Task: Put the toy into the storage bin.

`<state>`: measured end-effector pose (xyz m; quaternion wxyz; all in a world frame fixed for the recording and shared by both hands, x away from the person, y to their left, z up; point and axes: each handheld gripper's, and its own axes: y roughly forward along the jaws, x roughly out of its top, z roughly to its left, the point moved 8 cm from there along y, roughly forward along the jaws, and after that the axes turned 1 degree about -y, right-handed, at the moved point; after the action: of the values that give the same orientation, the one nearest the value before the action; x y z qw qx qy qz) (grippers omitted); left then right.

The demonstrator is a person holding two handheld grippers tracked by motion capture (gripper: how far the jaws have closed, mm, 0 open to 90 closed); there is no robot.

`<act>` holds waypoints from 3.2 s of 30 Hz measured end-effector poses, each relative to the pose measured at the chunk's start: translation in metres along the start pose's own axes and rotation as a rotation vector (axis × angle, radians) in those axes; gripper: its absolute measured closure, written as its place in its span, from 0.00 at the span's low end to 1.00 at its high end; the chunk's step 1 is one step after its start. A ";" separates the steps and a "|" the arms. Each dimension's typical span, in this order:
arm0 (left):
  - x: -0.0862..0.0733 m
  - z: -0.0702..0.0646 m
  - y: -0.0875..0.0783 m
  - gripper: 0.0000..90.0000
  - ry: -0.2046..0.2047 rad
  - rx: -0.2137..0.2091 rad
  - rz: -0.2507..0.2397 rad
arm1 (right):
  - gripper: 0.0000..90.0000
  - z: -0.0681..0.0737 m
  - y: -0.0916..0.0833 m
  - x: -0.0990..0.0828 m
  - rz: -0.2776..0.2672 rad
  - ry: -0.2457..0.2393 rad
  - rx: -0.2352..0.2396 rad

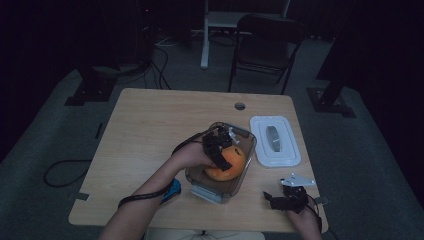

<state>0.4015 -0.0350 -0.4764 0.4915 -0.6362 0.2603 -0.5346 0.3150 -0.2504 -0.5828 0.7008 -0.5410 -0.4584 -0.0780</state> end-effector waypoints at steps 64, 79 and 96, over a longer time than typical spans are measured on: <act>-0.140 0.007 -0.082 0.16 -0.205 0.088 -0.164 | 0.14 0.000 0.000 0.000 0.000 -0.003 -0.001; -0.207 -0.014 -0.055 0.16 -0.285 0.051 -0.079 | 0.14 0.000 0.000 0.000 0.001 -0.002 -0.001; -0.244 -0.024 -0.022 0.16 -0.298 0.067 0.009 | 0.14 0.000 0.000 0.000 0.000 -0.002 -0.001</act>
<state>0.3039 0.1739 -0.5612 0.5478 -0.6907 0.1693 -0.4406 0.3151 -0.2503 -0.5829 0.7001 -0.5415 -0.4589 -0.0776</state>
